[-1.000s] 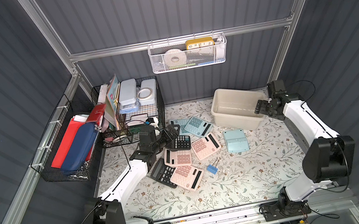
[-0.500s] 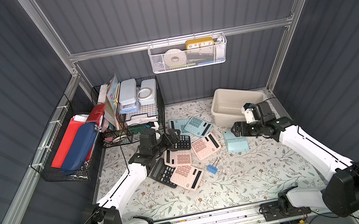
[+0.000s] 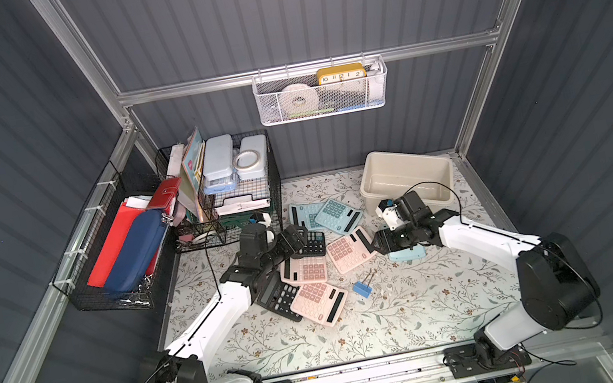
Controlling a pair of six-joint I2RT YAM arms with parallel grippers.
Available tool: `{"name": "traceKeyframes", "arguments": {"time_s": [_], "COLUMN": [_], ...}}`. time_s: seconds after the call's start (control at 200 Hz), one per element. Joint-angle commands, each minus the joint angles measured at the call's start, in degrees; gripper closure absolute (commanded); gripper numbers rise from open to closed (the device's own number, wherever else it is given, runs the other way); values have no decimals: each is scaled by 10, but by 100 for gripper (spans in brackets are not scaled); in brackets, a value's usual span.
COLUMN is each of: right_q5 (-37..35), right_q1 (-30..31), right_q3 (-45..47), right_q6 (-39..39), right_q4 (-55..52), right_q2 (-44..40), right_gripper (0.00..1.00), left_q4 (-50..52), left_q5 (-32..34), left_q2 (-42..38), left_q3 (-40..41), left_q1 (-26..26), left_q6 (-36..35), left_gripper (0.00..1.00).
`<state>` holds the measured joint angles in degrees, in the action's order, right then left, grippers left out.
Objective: Put the calculator in the storage box
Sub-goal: Pick up the calculator at the center of the board.
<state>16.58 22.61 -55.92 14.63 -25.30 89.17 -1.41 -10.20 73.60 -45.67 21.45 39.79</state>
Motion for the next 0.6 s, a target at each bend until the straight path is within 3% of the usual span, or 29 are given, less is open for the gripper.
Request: {"name": "traceKeyframes", "arguments": {"time_s": [0.0,0.39,0.595], "right_q5": [13,7,40], "right_q1": [8,18,21], "right_q3": [-25,-39,-36], "right_q6": [-2,6,12], "right_q4": [31,66,110], "right_q2": [34,113,125], "right_gripper": [41,41,45], "left_q4": [-2,-5,-5], "left_q5": [6,6,2], "left_q2": [-7,-1,7], "left_q3": [8,9,2], "left_q1": [2,1,1], "left_q6": [-7,-7,-8], "left_gripper": [1,1,1]}}
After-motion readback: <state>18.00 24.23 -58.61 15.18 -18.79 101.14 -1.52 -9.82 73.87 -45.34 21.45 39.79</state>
